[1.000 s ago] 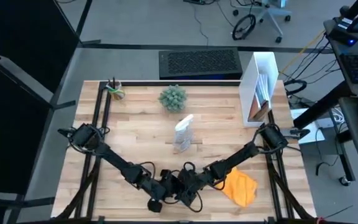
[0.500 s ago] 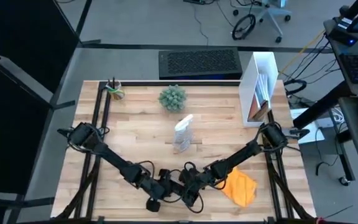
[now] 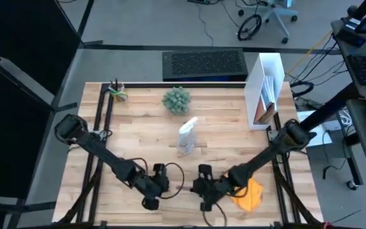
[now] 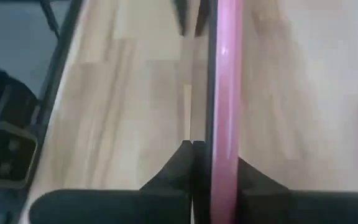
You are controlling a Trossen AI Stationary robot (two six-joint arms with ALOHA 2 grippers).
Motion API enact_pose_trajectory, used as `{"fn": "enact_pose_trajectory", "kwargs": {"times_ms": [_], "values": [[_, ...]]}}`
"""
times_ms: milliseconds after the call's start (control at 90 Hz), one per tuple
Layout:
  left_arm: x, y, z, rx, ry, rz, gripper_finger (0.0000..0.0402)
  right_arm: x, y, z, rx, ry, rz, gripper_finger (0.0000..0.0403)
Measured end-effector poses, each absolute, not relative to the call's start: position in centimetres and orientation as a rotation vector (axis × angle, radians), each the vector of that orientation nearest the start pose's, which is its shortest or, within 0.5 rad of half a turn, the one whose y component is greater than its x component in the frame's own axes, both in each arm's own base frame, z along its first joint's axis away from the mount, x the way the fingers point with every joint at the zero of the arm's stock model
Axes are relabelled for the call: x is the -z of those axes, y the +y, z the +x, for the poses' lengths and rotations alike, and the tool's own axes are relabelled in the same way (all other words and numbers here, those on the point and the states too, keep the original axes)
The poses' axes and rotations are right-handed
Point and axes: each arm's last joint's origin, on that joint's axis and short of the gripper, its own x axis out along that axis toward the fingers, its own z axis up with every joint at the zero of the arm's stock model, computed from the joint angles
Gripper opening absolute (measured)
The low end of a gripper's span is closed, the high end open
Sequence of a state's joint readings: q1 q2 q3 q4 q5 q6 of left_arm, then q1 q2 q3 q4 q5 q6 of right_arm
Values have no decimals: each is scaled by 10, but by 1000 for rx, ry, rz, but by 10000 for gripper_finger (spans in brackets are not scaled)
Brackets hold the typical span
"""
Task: Apply microfiber cloth
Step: Spray the back of the pink phone with the white spray bottle
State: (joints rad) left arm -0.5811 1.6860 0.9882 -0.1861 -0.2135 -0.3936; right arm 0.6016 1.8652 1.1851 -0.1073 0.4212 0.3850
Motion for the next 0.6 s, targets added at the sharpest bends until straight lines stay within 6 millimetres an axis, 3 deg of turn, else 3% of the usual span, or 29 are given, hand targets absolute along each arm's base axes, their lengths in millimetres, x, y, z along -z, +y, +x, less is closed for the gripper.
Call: {"fn": "enact_pose_trajectory", "kwargs": {"times_ms": [111,233,456,600], "values": [[-188,-167,292,141,859,-139,58,-189,217,325,-1,634,-145,7],[-191,-150,303,147,872,-261,97,-199,226,321,64,577,-288,7],[-198,-125,320,366,869,-444,199,-224,248,309,186,514,-676,7],[-207,-113,331,445,802,-559,238,-230,258,298,258,486,-850,7]]}}
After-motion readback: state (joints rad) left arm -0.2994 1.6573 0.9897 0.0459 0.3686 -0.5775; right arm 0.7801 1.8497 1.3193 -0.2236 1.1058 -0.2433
